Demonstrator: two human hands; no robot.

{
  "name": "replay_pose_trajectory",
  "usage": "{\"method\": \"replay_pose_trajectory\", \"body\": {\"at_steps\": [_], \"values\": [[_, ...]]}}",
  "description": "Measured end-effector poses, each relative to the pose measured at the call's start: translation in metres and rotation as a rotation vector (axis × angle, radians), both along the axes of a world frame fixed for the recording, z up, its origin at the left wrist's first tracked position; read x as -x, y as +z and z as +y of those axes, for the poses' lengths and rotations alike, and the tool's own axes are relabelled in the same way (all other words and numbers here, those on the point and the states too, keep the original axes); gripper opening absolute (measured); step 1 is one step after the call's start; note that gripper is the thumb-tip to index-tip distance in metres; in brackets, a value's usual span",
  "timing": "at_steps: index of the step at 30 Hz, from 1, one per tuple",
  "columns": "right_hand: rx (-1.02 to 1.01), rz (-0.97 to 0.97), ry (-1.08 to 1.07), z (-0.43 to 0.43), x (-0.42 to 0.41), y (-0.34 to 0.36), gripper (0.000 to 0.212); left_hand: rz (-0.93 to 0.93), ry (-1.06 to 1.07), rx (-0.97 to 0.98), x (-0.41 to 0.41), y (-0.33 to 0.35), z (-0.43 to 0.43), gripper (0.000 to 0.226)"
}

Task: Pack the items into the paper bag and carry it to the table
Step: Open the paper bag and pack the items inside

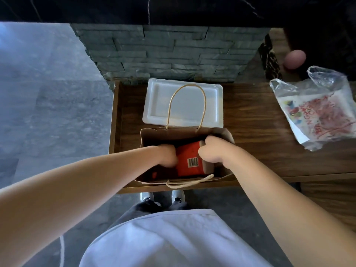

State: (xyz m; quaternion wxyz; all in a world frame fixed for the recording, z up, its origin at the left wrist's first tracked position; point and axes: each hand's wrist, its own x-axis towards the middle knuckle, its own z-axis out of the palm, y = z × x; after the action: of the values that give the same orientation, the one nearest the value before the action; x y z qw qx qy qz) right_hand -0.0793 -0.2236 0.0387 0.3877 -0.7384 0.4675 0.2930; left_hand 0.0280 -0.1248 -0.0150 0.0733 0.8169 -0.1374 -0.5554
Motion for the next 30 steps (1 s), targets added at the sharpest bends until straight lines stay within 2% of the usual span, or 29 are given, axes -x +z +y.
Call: {"method": "replay_pose_trajectory", "body": {"at_steps": [2,5,8,14,16,21,26,30], "values": [[-0.064,0.001,-0.078,0.0,-0.005,-0.011,0.035,0.094,0.186,0.071,-0.01,0.01,0.001,0.035],[-0.22,0.0,-0.288,-0.002,-0.012,-0.027,0.028,0.188,0.411,0.041,-0.019,0.017,0.002,0.037],[-0.412,0.04,-0.456,-0.005,-0.013,-0.033,0.016,0.198,0.497,0.018,-0.023,0.017,0.006,0.037],[-0.521,0.118,-0.511,0.003,-0.023,-0.053,0.013,0.21,0.594,0.027,-0.019,0.017,0.011,0.025],[-0.556,0.115,-0.508,0.01,-0.029,-0.059,0.012,0.183,0.615,0.03,-0.018,0.013,0.013,0.028],[-0.515,0.051,-0.409,0.031,-0.046,-0.063,0.021,0.154,0.604,0.038,-0.016,0.004,0.015,0.042],[-0.229,-0.004,-0.161,0.041,-0.049,-0.065,0.028,0.149,0.598,0.064,-0.019,0.003,0.013,0.041],[-0.193,-0.006,-0.137,0.04,-0.042,-0.072,0.03,0.145,0.568,0.039,-0.017,0.002,0.013,0.042]]}}
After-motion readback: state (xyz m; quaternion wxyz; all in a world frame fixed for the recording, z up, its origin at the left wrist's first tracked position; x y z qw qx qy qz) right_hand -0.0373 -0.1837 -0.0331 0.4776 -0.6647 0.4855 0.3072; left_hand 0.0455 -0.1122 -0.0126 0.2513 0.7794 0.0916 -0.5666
